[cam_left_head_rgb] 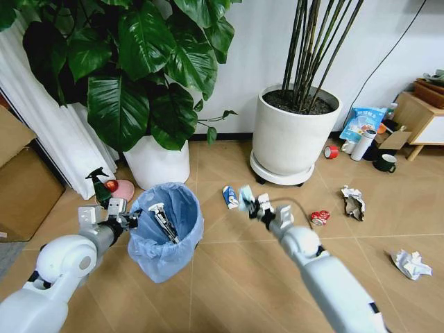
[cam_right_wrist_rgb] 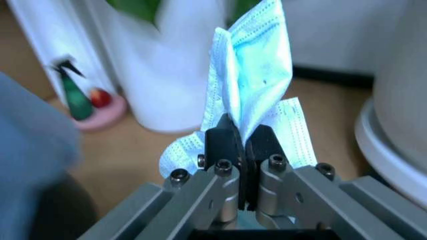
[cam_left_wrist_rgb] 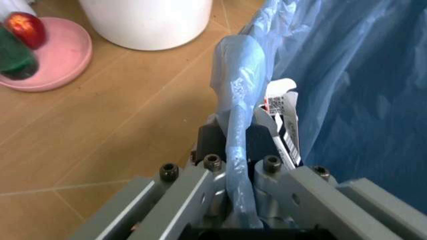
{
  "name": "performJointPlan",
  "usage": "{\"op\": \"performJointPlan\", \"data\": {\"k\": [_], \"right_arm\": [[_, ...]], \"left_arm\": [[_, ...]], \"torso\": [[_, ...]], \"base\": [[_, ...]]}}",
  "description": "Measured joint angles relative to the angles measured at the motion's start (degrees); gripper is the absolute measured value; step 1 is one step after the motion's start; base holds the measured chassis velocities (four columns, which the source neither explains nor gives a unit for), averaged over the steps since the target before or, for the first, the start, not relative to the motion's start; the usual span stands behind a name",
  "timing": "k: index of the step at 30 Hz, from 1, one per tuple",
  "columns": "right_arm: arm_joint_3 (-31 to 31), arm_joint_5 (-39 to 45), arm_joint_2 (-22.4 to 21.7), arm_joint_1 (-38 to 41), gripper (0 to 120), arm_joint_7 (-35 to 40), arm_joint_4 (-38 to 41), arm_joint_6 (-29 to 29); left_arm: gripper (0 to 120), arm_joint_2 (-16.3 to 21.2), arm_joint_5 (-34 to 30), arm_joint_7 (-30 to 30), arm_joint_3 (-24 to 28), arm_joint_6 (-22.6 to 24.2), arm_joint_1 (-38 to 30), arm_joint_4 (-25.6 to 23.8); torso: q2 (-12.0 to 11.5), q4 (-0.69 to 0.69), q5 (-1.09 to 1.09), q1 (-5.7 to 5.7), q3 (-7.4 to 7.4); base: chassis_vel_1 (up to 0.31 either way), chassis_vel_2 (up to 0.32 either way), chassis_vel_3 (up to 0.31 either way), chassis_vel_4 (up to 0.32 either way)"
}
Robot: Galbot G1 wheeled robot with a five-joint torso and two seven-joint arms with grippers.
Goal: Pick up the trash bin and place the garbage on the floor into it.
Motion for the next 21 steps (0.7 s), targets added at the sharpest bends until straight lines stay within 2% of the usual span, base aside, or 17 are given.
{"op": "performJointPlan", "data": {"k": [4,7,9,10,13,18,21], "right_arm": [[-3.7,2.8,-2.5,2.5,0,2.8,5.5,-0.5],[-6.7,4.9,-2.7,4.2,0,4.8,8.1,-1.1],[-11.1,7.6,-2.2,6.8,0,6.3,10.5,-2.0],[-11.1,7.6,-2.2,6.8,0,6.3,10.5,-2.0],[-17.7,11.4,-1.0,10.7,0,7.6,11.9,-3.0],[-24.4,15.0,0.1,14.1,0,8.0,12.1,-3.8],[-26.3,15.4,0.0,14.8,0,7.9,12.0,-4.9]], "left_arm": [[0,0.1,0.0,1.1,1.3,0.1,-0.7,0.2],[0,0.1,0.0,1.7,2.3,0.1,-1.4,0.3],[0,0.1,0.1,2.0,3.8,0.1,-2.5,0.5],[0,0.1,0.1,2.0,3.8,0.1,-2.5,0.5],[0,0.1,0.1,1.7,4.3,0.1,-3.1,0.5],[0,0.0,-0.2,1.0,4.3,0.1,-3.6,0.4],[0,0.0,-0.3,0.9,4.3,0.1,-3.8,0.5]], "torso": [[0.0,0.0,-0.02,0.0,0.0],[0.0,0.01,0.0,0.0,0.0],[0.0,0.01,-0.01,0.0,0.0],[0.0,0.01,-0.01,0.0,0.0],[0.0,0.01,-0.02,0.0,-0.01],[0.0,0.03,-0.02,0.0,0.0],[0.0,0.02,-0.02,0.0,0.0]], "base": [[0.0,0.0,0.0,0.0],[0.0,0.0,0.0,0.0],[0.0,0.0,0.0,0.0],[0.0,0.0,0.0,0.0],[0.0,0.0,0.0,0.0],[0.0,0.0,0.0,0.0],[0.0,0.0,0.0,0.0]]}}
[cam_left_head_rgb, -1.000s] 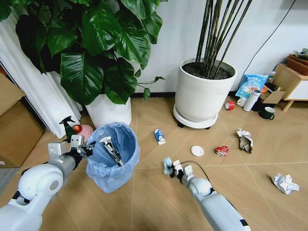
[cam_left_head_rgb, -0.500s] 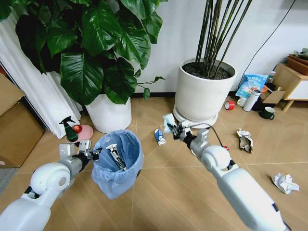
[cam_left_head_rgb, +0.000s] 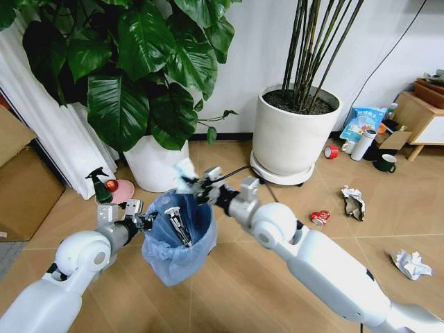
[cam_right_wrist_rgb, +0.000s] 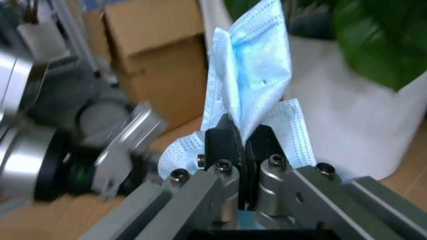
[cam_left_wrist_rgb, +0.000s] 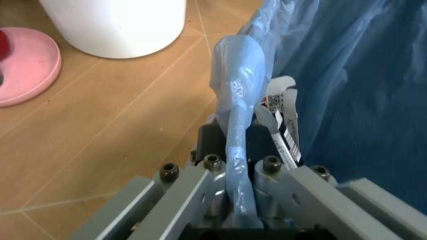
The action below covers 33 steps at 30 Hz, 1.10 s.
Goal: Pick up the trash bin and place the garbage on the floor into it.
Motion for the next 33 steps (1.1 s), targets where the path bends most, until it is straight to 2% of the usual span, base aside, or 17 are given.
{"op": "performJointPlan", "data": {"k": [4,6,7,10,11,13,15,16,19,22,24,25,27,29,32,33], "right_arm": [[-0.8,-2.1,-0.3,0.1,8,-1.2,-1.1,-0.8],[-1.2,-3.3,-0.2,0.2,19,-1.4,-2.0,-0.9],[-1.2,-3.3,-0.2,0.2,19,-1.4,-2.0,-0.9],[-1.8,-4.4,0.3,0.3,33,-1.5,-2.7,-0.9],[-1.8,-4.4,0.3,0.3,33,-1.5,-2.7,-0.9],[-1.9,-4.6,0.4,0.3,41,-1.5,-3.0,-0.9],[-1.9,-4.7,0.4,0.2,53,-1.6,-3.1,-0.8],[-1.9,-4.7,0.4,0.2,53,-1.6,-3.1,-0.8],[-1.9,-4.8,0.7,0.1,67,-1.6,-3.4,-0.5],[-1.8,-4.9,1.3,0.1,75,-1.1,-3.5,0.0],[-0.1,-5.4,2.1,-0.4,85,1.9,-3.0,-0.7],[-0.1,-5.4,2.1,-0.4,85,1.9,-3.0,-0.7],[3.3,-6.5,1.5,-2.0,95,4.5,-1.8,-2.7],[4.5,-6.9,1.1,-2.6,96,4.9,-1.6,-3.0],[11.0,-9.5,-1.6,-7.3,100,6.1,-0.6,-3.1],[11.0,-9.5,-1.6,-7.3,100,6.1,-0.6,-3.1]], "left_arm": [[0,0.1,-0.2,0.0,-0.4,0.0,0.2,0.0],[0,0.1,-0.3,0.0,-0.6,0.0,0.3,0.0],[0,0.1,-0.3,0.0,-0.6,0.0,0.3,0.0],[0,-0.2,-0.4,0.0,-0.6,0.0,0.0,-0.1],[0,-0.2,-0.4,0.0,-0.6,0.0,0.0,-0.1],[0,-0.2,-0.4,0.0,-0.6,0.0,-0.1,-0.1],[0,-0.2,-0.5,0.0,-0.6,0.0,-0.2,-0.1],[0,-0.2,-0.5,0.0,-0.6,0.0,-0.2,-0.1],[0,-0.1,-0.5,0.0,-0.6,0.0,-0.3,-0.1],[0,-0.2,-0.5,0.0,-0.6,0.0,-0.4,-0.1],[0,-0.4,-0.5,0.0,-0.8,0.0,-0.4,-0.2],[0,-0.4,-0.5,0.0,-0.8,0.0,-0.4,-0.2],[0,-0.4,-0.5,0.1,-1.4,0.0,0.0,-0.6],[0,-0.4,-0.5,0.1,-1.5,0.0,0.2,-0.7],[0,-0.5,-0.2,0.4,-2.2,0.0,1.1,-1.2],[0,-0.5,-0.2,0.4,-2.2,0.0,1.1,-1.2]], "torso": [[0.0,-0.02,0.0,0.0,0.0],[0.0,-0.02,0.0,0.0,0.0],[0.0,-0.02,0.0,0.0,0.0],[0.0,-0.01,0.0,0.0,0.0],[0.0,-0.01,0.0,0.0,0.0],[0.0,-0.01,0.0,0.0,0.0],[0.0,-0.01,0.0,0.0,0.0],[0.0,-0.01,0.0,0.0,0.0],[0.0,-0.01,0.0,0.0,0.0],[0.0,-0.01,0.0,0.0,0.0],[0.0,0.01,0.0,0.0,0.0],[0.0,0.01,0.0,0.0,0.0],[0.0,0.01,0.01,0.0,0.0],[0.0,0.0,0.01,0.0,0.0],[0.0,0.02,0.02,0.0,0.0],[0.0,0.02,0.02,0.0,0.0]], "base": [[0.0,0.0,0.0,0.0],[0.0,0.0,0.0,0.0],[0.0,0.0,0.0,0.0],[0.0,0.0,0.0,0.0],[0.0,0.0,0.0,0.0],[0.0,0.0,0.0,0.0],[0.0,0.0,0.0,0.0],[0.0,0.0,0.0,0.0],[0.0,0.0,0.0,0.0],[0.0,0.0,0.0,0.0],[0.0,0.0,0.0,0.0],[0.0,0.0,0.0,0.0],[0.0,0.0,0.0,0.0],[0.0,0.0,0.0,0.0],[0.0,0.0,0.0,0.0],[0.0,0.0,0.0,0.0]]}}
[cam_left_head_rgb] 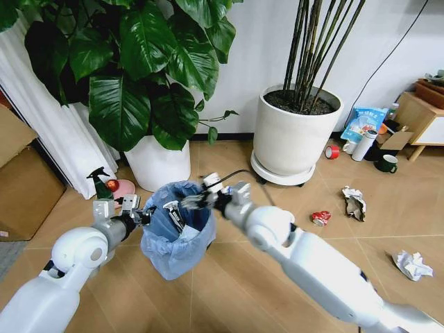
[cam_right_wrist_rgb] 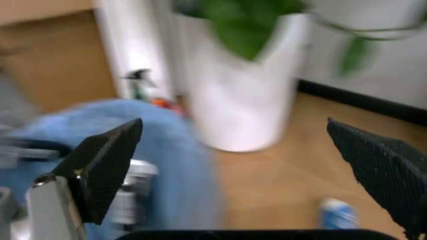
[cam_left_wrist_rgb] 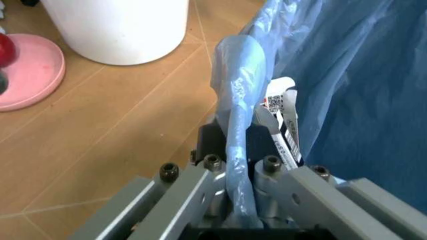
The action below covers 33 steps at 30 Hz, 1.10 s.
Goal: Pick up the trash bin and place the garbage on the floor into it.
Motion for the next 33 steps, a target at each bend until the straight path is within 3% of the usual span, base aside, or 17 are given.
{"op": "performJointPlan", "data": {"k": [3,11,20,33], "right_arm": [[9.6,-4.4,-3.4,-8.9,100,-1.7,0.0,1.6],[18.8,-7.4,-3.4,-16.7,100,-2.5,-1.0,2.2],[23.0,-7.8,-2.2,-19.5,100,-3.7,-1.8,2.9],[23.6,-7.7,-2.0,-20.4,100,-3.7,-1.4,2.8]], "left_arm": [[0,-0.5,0.7,0.5,-0.5,0.0,0.5,-0.4],[0,-1.2,1.4,0.8,-0.6,0.0,0.9,-0.9],[0,-1.2,2.1,1.0,-0.3,0.0,1.8,-2.0],[0,-0.6,2.1,1.3,-0.3,0.0,1.8,-2.5]], "torso": [[0.0,-0.05,0.01,0.0,-0.01],[0.0,-0.03,0.01,-0.01,0.0],[0.0,-0.03,0.0,-0.01,0.0],[0.0,-0.02,-0.02,0.0,0.0]], "base": [[0.0,0.0,0.0,0.0],[0.0,0.0,0.0,0.0],[0.0,0.0,0.0,0.0],[-0.023,-0.013,0.026,0.021]]}}
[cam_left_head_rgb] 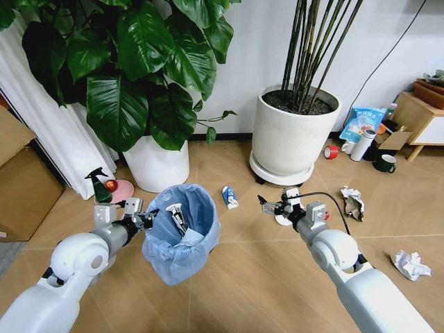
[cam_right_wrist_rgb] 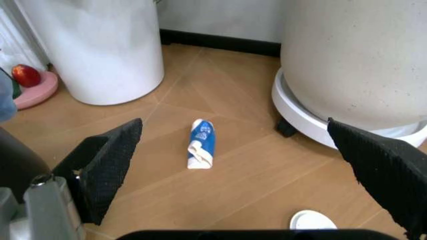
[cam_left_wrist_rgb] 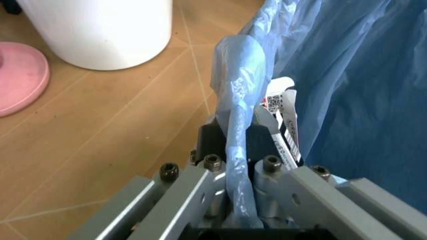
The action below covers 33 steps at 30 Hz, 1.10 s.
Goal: Pick up the trash bin and place the garbage on the floor into it.
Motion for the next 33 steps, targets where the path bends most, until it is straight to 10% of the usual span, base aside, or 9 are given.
{"op": "performJointPlan", "data": {"k": [33], "right_arm": [[-1.3,-0.6,0.2,0.8,100,-0.3,-0.9,0.4]], "left_arm": [[0,0.3,0.4,2.1,-0.7,0.0,-0.3,0.3]], "torso": [[0.0,-0.02,0.0,0.01,0.01]], "base": [[-0.134,0.007,0.131,-0.004]]}}
